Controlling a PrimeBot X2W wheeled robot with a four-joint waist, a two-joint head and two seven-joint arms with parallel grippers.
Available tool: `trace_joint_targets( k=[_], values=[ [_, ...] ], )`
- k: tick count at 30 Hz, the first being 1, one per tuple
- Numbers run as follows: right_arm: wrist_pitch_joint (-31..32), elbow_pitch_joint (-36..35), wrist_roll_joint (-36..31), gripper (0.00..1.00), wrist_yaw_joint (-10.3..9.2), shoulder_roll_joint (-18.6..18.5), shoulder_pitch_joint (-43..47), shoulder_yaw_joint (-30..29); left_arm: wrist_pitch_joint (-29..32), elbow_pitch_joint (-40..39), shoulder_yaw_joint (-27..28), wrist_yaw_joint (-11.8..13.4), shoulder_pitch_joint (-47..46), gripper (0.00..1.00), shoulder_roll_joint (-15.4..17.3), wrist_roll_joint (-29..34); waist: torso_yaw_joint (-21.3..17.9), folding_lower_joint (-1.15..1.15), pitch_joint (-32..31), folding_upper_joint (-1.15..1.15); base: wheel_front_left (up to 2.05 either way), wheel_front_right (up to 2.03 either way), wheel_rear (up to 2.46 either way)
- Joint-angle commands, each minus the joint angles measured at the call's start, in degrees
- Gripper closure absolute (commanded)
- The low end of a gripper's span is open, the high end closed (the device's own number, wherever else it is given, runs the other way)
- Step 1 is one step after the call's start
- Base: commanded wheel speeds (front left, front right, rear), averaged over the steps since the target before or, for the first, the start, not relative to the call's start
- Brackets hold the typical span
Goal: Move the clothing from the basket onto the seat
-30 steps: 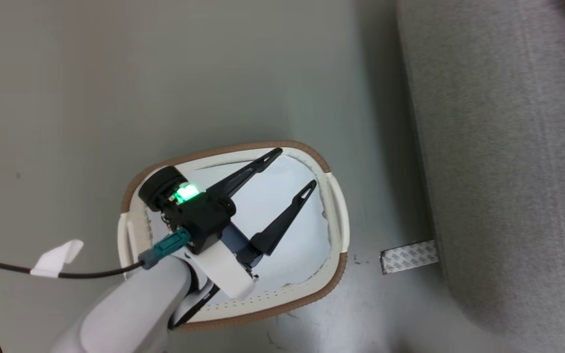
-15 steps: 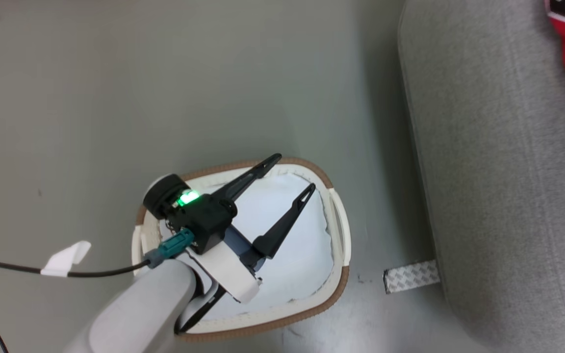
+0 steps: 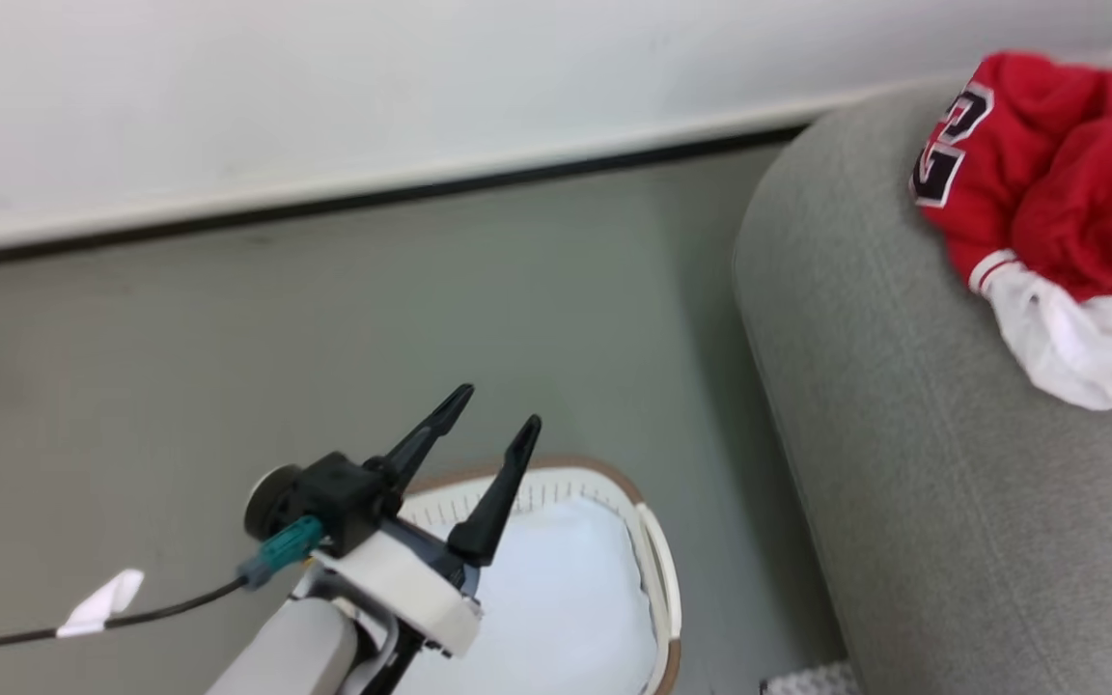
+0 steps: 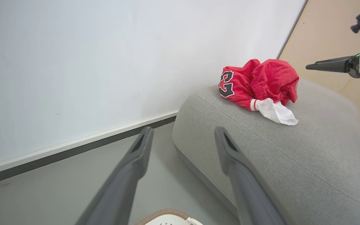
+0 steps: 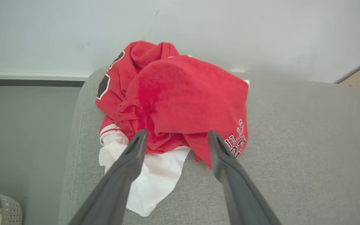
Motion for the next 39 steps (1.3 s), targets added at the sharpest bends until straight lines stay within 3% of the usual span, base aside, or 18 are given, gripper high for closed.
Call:
trace_joint_targets(
  k=[1, 8, 18, 23, 29, 39],
  values=[
    [-1.6, -1.2, 0.2, 0.00, -0.15, -1.4, 1.1, 0.0, 0.0, -0.1, 1.6, 0.3, 1.7, 0.00, -0.3, -0.4, 0.4, 0.01, -6.6, 0.00, 0.00, 0.00, 0.00],
    [-8.2, -7.7, 0.9, 0.00, -0.15, -1.3, 5.1, -1.7, 0.0, 0.1, 8.9, 1.0, 7.1, 0.00, -1.4, 0.4, 2.0, 0.01, -13.5, 0.00, 0.00, 0.00, 0.00],
    [-17.8, -19.8, -0.7, 0.00, -0.15, 3.4, 16.8, -9.1, 0.0, -0.7, 20.4, 2.8, 13.8, 0.00, -2.1, 1.1, 6.0, 0.01, -17.0, 0.00, 0.00, 0.00, 0.00],
    [-21.8, -25.7, -4.2, 0.00, -0.14, 7.2, 24.3, -13.0, 0.0, -0.5, 24.3, 2.6, 16.0, 0.00, -3.0, 2.0, 7.6, 0.01, -17.4, 0.00, 0.00, 0.00, 0.00],
    [-25.6, -33.4, -11.7, 0.00, -0.15, 15.2, 36.9, -17.7, 0.0, -1.0, 29.1, 2.1, 18.5, 0.00, -6.0, 5.3, 9.2, 0.01, -17.5, 0.00, 0.00, 0.00, 0.00],
    [-27.0, -38.5, -20.6, 0.00, -0.15, 26.2, 48.7, -20.5, 0.0, 1.2, 34.1, -0.5, 21.2, 0.00, -10.4, 9.5, 9.3, 0.01, -17.1, 0.00, 0.00, 0.00, 0.00]
  ],
)
